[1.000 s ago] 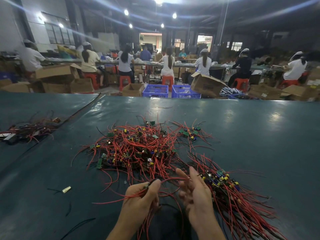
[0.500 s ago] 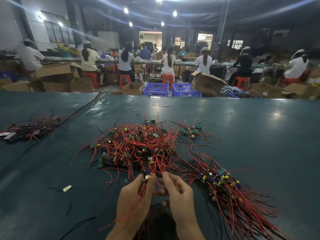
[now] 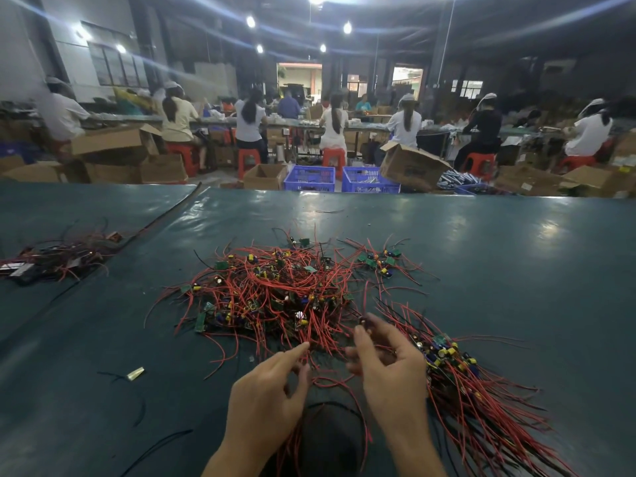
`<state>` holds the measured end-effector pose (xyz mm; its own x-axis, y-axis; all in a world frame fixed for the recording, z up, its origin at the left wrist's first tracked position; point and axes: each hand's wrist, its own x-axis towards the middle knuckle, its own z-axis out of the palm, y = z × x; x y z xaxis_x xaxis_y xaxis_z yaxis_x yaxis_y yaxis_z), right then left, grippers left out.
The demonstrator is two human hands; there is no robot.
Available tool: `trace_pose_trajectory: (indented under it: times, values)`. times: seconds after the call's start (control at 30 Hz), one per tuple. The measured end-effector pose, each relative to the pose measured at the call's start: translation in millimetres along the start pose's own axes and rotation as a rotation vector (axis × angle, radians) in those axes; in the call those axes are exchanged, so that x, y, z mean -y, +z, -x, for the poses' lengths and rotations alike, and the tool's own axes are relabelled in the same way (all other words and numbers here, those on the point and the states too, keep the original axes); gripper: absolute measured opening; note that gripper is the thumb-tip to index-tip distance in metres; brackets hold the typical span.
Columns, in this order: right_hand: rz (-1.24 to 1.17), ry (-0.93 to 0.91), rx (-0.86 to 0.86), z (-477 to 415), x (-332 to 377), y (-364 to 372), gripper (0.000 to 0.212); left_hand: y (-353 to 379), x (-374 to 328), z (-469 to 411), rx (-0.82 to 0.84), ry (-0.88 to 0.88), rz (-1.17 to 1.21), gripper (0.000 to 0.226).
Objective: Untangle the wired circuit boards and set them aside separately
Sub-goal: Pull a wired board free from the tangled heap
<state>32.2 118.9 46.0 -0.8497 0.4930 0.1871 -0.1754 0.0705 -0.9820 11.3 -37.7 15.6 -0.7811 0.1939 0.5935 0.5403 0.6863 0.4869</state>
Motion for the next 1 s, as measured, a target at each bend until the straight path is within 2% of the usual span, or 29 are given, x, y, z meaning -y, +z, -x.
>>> trace_pose_trajectory:
  times: [0.17, 0.23, 0.3, 0.4, 0.5, 0.63, 0.73, 0.83, 0.9, 1.0]
  values:
    - [0.608, -0.218, -0.038, -32, 28, -43, 0.035, 3, 11, -1, -0.064, -0.048, -0.046, 0.016]
    - [0.887, -0.160, -0.075, -40, 36, -59, 0.032, 5, 14, -1, -0.082, -0.064, -0.071, 0.016]
    - [1.130, -0.010, -0.082, -45, 40, -68, 0.032, 5, 16, -1, -0.076, -0.087, -0.090, 0.015]
    - [1.327, 0.101, 0.005, -45, 37, -62, 0.038, 8, 17, 0, 0.005, -0.123, -0.072, 0.016]
    - [1.246, 0.015, 0.091, -38, 27, -36, 0.046, 10, 14, 1, 0.086, -0.133, 0.030, 0.025]
    - [0.984, -0.096, 0.205, -21, 5, 6, 0.041, 6, 6, -1, -0.012, -0.215, 0.267, 0.023]
    - [0.755, -0.039, 0.273, -11, -10, 23, 0.041, 7, 1, -3, -0.012, -0.376, 0.436, 0.037]
    - [0.520, 0.078, 0.289, -3, -21, 30, 0.038, 8, 0, -6, 0.092, -0.515, 0.624, 0.043]
    - [0.320, 0.190, 0.294, 1, -27, 31, 0.031, 8, 0, -8, 0.177, -0.550, 0.712, 0.047]
    - [0.199, 0.262, 0.271, 3, -37, 28, 0.025, 8, 0, -7, 0.252, -0.597, 0.794, 0.049]
